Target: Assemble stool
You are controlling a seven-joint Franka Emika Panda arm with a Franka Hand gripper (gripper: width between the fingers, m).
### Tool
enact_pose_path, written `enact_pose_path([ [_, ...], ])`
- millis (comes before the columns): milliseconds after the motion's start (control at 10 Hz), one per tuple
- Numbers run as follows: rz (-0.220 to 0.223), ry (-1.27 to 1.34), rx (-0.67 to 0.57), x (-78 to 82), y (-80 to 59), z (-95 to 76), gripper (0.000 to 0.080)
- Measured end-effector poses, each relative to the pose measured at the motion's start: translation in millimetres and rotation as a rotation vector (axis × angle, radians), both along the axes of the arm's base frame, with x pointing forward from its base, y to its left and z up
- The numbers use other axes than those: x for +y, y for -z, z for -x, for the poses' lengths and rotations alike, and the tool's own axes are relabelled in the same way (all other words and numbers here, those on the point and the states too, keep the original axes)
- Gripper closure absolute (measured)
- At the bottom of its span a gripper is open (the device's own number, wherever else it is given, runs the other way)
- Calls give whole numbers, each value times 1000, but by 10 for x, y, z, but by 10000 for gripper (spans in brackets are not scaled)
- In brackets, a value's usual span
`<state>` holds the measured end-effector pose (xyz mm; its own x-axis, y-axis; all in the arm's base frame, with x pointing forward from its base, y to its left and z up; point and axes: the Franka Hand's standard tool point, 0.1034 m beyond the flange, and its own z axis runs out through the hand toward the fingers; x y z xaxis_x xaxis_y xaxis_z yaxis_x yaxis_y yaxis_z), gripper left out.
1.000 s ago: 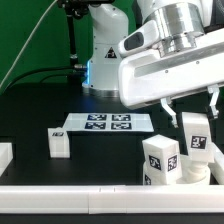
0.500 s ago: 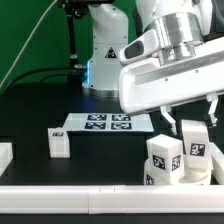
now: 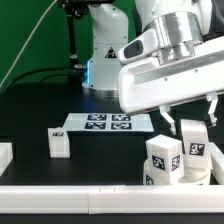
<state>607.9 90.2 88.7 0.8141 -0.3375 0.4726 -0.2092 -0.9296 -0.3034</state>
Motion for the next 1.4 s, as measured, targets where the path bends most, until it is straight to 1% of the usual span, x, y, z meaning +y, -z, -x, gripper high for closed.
enact_pose_path([
  [100,0,0,0,0,1,0,204],
  [200,0,0,0,0,2,1,204],
  [300,0,0,0,0,3,1,160],
  [1000,0,-1,3,-3,-5,1,151],
  [1100,-24,2,90,18,-33,57,151],
  [1200,-44,3,146,87,-197,75,151],
  [1300,-38,-17,178,121,-256,97,151],
  [1400,-25,-27,175,110,-234,94,151],
])
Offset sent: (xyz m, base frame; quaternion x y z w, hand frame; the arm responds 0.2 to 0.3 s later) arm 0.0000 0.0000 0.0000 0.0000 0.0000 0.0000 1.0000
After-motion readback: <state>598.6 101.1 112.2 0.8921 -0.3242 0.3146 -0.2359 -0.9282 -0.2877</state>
